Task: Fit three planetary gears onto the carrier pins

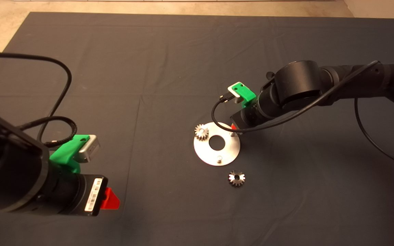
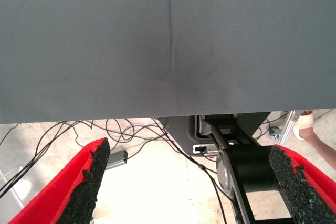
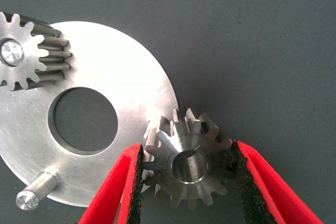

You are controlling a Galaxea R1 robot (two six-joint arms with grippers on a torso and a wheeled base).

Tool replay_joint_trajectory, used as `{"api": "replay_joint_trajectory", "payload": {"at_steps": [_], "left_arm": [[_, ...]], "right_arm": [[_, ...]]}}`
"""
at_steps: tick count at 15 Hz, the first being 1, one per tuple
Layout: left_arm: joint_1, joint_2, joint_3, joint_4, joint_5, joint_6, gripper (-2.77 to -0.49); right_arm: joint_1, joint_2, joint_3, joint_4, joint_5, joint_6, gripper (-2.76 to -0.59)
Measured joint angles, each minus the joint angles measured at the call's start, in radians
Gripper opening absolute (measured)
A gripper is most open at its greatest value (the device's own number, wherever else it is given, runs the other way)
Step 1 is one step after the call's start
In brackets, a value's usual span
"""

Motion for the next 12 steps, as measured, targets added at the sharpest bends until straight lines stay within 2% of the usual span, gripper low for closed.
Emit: {"api": "replay_joint_trajectory", "payload": {"at_steps": [3, 9, 12], "left_arm": [[0.000, 0.000, 0.000, 0.000, 0.000, 0.000, -1.09], [0.000, 0.000, 0.000, 0.000, 0.000, 0.000, -1.09], [0.000, 0.000, 0.000, 0.000, 0.000, 0.000, -1.09]], "right_arm": [[0.000, 0.007, 0.000, 0.000, 0.000, 0.000, -2.28], [-0.001, 0.023, 0.000, 0.000, -0.010, 0.000, -2.28], [-0.009, 0.043, 0.000, 0.000, -0.011, -0.001, -2.28]]}}
